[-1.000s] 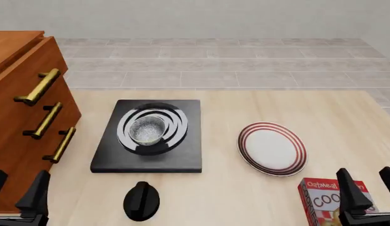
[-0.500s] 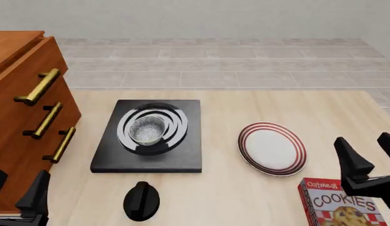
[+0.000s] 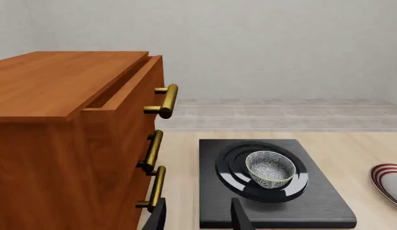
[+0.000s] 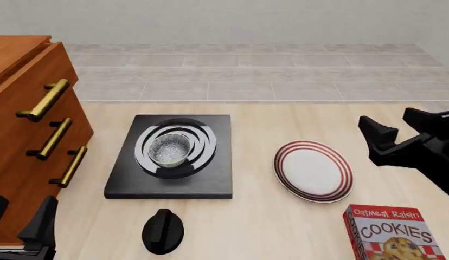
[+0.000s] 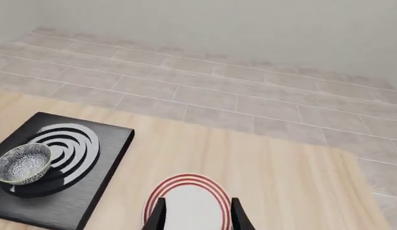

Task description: Pick the akita bowl on the stove and place it on the plate.

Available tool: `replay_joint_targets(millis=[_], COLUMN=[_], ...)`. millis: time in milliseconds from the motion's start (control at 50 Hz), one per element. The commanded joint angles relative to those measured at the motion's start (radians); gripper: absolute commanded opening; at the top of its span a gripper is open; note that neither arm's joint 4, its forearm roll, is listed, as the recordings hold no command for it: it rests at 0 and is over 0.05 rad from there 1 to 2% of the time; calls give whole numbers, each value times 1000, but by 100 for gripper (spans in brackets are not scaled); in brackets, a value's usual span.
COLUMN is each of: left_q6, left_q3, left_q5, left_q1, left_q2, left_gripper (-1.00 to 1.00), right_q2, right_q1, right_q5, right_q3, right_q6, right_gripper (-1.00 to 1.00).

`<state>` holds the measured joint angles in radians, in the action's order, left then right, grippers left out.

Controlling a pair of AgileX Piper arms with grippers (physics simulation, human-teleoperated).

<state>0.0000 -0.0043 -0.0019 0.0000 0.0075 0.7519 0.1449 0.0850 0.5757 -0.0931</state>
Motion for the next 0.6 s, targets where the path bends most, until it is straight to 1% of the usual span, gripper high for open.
replay_joint_targets(millis=[20,60,100,120,140,160,240,260,300,380,400,420,500,520,580,600], left_q6=[0,0,0,0,0,0,0,0,0,0,0,0,0,0,0,0], left_q3=[0,0,0,0,0,0,0,0,0,0,0,0,0,0,0,0], left_q5=[0,0,0,0,0,0,0,0,0,0,0,0,0,0,0,0], left_q1=[0,0,0,0,0,0,0,0,0,0,0,0,0,0,0,0], left_q2=[0,0,0,0,0,0,0,0,0,0,0,0,0,0,0,0], left_gripper=[100,100,100,100,100,100,100,100,100,100,100,100,100,100,100,100], right_q2=[175,194,225,240,263,282,332,340,362,433,439,455,508,516,538,560], right_q1=[48,53,61,66,79,81,101,111,110,125,127,137,164,162,166,170], right_q5=[114,132,158,173,190,205,244,250,261,306,311,322,356,361,377,391], right_q3=[207,233,266,288,304,322,391,398,420,505,516,533,584,593,618,642], right_q6=[32,39,34,43,38,54,58,68,57,72,65,78,100,90,91,89], right_gripper=[100,100,100,100,100,100,100,100,100,100,100,100,100,100,100,100])
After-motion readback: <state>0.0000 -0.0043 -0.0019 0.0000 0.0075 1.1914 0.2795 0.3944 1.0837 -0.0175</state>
